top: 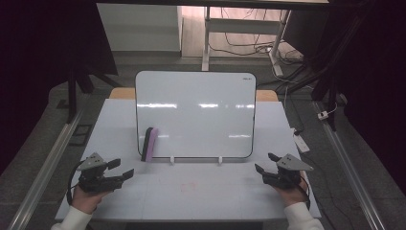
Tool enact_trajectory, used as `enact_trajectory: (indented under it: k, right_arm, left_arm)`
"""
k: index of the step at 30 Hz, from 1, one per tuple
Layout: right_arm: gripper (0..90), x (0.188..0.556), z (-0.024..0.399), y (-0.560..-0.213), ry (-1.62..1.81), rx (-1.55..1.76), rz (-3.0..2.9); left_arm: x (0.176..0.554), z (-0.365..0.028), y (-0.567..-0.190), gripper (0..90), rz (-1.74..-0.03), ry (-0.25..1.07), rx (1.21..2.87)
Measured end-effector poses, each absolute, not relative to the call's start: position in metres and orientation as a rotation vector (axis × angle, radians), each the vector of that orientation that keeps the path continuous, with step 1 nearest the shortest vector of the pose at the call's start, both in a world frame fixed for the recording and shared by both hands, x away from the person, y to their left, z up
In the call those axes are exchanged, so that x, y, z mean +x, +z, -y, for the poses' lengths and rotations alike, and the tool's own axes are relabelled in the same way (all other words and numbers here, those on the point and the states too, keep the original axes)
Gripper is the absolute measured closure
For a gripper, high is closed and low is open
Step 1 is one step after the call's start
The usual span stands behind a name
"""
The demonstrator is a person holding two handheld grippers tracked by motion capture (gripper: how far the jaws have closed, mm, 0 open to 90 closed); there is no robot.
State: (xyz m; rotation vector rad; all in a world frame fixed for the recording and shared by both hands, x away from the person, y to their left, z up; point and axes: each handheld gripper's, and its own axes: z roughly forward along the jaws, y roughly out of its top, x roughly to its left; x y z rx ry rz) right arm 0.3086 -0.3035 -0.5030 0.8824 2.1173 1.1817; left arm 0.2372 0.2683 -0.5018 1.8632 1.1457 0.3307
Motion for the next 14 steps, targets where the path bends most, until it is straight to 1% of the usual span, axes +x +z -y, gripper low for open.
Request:
enact_trajectory:
  k: [14]
  right_arm:
    - [31.0, 0.3082, 0.3028, -0.5032, 1.169, 0.871, -2.122]
  left_arm:
    - [0.2377, -0.2679, -0.5025, 27.1, -1.143, 0.33, 1.866]
